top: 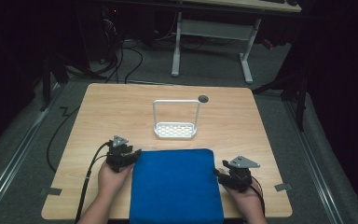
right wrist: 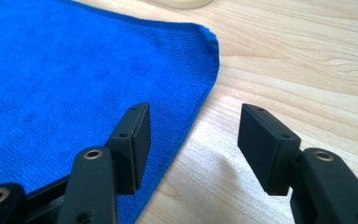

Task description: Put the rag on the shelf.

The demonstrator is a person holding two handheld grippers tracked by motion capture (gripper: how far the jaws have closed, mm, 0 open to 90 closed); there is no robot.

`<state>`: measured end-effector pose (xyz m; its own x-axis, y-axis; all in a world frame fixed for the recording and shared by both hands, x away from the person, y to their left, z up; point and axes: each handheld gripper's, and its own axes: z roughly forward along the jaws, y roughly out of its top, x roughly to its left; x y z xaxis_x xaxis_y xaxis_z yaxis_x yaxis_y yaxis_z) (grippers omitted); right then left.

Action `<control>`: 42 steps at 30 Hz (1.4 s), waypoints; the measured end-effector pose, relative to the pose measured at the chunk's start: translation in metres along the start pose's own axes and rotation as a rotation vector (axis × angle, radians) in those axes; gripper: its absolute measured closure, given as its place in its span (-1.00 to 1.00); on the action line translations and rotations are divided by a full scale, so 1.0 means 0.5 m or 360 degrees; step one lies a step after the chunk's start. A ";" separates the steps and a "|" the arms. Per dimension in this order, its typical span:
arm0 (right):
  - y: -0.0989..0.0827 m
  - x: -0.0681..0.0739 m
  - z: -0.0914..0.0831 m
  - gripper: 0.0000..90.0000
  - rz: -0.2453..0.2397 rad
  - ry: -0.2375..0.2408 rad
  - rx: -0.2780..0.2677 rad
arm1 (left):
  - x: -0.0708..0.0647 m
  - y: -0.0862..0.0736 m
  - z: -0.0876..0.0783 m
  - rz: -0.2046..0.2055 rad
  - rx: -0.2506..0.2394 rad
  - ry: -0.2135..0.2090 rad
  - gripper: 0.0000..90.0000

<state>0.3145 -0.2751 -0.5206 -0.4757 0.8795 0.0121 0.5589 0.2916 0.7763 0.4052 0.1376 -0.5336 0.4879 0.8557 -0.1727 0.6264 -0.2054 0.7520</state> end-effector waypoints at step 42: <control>0.055 0.080 -0.034 0.96 -0.0023 0.0024 -0.0200 | -0.087 -0.051 -0.148 0.0143 -0.0317 -0.0229 0.95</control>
<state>0.2993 -0.2381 -0.4880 -0.4935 0.8697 0.0090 0.4630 0.2539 0.8492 0.3231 0.1409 -0.4982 0.6267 0.7588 -0.1773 0.4514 -0.1680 0.8763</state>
